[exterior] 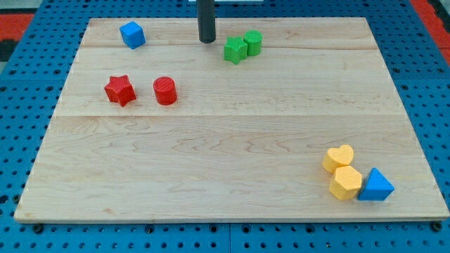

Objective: Place the green star at the bottom right side of the green circle

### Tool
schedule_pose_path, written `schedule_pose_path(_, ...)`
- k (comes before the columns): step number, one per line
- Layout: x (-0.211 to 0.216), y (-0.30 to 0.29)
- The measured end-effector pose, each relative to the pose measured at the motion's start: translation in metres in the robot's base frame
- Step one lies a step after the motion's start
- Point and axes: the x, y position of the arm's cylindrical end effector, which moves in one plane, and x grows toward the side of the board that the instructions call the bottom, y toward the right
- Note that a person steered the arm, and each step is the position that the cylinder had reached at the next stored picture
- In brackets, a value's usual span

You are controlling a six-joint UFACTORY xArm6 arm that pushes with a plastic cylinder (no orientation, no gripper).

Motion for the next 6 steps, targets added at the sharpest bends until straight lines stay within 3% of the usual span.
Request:
schedule_pose_path(2, 0.173, 0.069)
schedule_pose_path(3, 0.168, 0.010)
schedule_pose_path(4, 0.128, 0.004)
schedule_pose_path(6, 0.092, 0.080)
